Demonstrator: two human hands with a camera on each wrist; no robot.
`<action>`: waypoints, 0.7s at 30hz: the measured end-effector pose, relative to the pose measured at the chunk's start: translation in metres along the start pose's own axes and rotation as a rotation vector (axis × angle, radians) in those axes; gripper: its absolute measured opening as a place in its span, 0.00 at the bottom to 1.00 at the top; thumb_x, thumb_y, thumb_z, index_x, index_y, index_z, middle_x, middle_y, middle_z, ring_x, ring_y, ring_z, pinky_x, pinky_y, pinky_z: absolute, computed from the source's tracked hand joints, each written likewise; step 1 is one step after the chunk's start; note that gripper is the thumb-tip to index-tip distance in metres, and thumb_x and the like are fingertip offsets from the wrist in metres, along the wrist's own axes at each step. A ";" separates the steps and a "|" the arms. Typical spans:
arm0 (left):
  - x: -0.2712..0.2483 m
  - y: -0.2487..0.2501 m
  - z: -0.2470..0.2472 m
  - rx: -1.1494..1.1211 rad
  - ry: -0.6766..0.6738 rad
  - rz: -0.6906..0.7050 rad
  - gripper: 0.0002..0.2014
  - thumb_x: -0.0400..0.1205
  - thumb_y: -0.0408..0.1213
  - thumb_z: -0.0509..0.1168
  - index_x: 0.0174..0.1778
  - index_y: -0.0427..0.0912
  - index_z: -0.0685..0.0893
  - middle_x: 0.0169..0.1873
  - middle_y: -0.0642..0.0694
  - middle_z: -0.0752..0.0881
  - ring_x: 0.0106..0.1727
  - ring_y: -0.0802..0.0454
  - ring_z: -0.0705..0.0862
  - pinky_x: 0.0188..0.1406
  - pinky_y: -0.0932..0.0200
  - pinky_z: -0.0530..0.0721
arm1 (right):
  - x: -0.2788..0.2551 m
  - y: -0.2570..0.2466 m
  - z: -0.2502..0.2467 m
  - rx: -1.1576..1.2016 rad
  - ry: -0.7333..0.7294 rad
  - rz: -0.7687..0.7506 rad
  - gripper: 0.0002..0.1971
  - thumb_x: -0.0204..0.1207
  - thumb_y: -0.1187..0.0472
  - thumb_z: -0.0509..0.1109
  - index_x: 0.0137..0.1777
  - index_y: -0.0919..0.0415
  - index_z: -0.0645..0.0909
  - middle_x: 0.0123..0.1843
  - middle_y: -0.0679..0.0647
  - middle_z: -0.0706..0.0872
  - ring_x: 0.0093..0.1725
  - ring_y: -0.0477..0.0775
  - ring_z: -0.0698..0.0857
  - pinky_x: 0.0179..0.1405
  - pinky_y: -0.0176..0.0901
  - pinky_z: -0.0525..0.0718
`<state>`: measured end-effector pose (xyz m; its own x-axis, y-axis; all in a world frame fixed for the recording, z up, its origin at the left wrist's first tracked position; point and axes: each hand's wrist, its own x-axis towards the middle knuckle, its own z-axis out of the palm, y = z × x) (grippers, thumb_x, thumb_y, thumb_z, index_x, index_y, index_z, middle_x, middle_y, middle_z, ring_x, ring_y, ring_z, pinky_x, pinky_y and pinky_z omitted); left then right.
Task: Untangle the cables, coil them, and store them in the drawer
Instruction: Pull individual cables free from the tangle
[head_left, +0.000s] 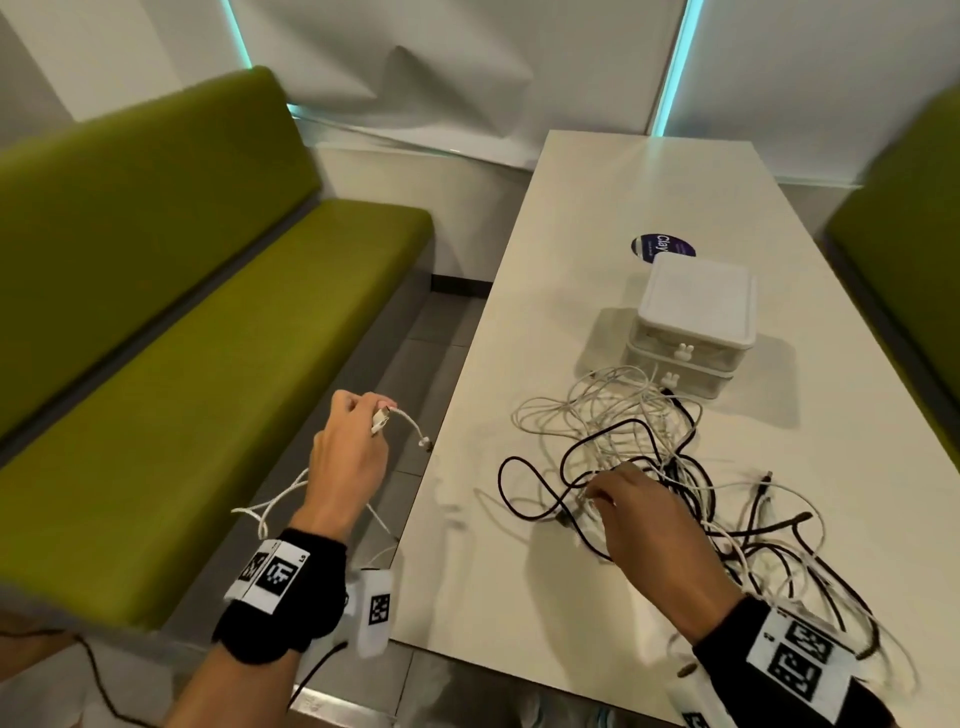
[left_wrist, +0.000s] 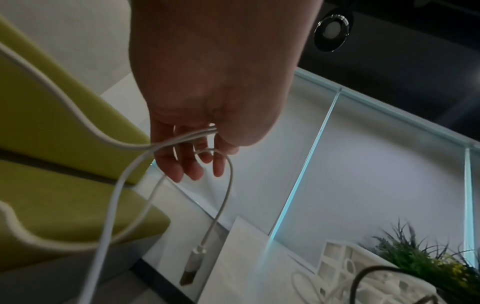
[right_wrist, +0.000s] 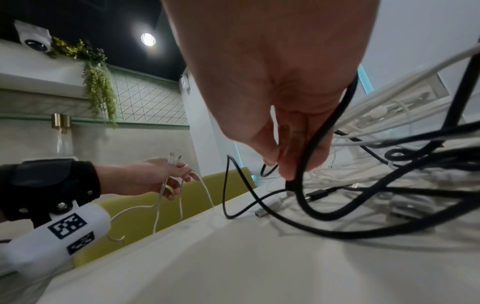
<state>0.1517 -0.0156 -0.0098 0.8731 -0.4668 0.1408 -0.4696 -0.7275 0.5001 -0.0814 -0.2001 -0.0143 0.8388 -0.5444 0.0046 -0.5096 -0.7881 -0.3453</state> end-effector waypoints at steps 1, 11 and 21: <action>-0.001 -0.002 0.002 0.004 -0.019 -0.018 0.14 0.87 0.29 0.55 0.62 0.46 0.81 0.56 0.46 0.75 0.42 0.39 0.83 0.43 0.40 0.85 | 0.000 0.000 0.000 -0.026 0.001 0.013 0.10 0.80 0.66 0.63 0.55 0.53 0.82 0.54 0.51 0.81 0.47 0.61 0.86 0.43 0.55 0.83; -0.017 0.021 -0.001 -0.253 -0.100 -0.027 0.22 0.88 0.57 0.45 0.61 0.55 0.82 0.50 0.54 0.86 0.44 0.49 0.87 0.52 0.44 0.85 | -0.017 -0.007 -0.018 -0.240 -0.012 0.123 0.16 0.66 0.78 0.65 0.36 0.59 0.63 0.52 0.61 0.73 0.19 0.51 0.61 0.19 0.41 0.45; -0.056 0.107 0.000 -0.898 -0.463 -0.041 0.36 0.86 0.57 0.42 0.43 0.37 0.91 0.24 0.46 0.76 0.25 0.54 0.74 0.23 0.71 0.68 | -0.016 -0.008 -0.051 -0.021 0.191 0.143 0.09 0.82 0.50 0.66 0.53 0.51 0.85 0.49 0.49 0.84 0.48 0.61 0.87 0.39 0.50 0.80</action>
<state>0.0530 -0.0671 0.0359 0.6599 -0.7379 -0.1415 -0.0013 -0.1895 0.9819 -0.1000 -0.1996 0.0359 0.7075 -0.6938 0.1348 -0.6262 -0.7038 -0.3356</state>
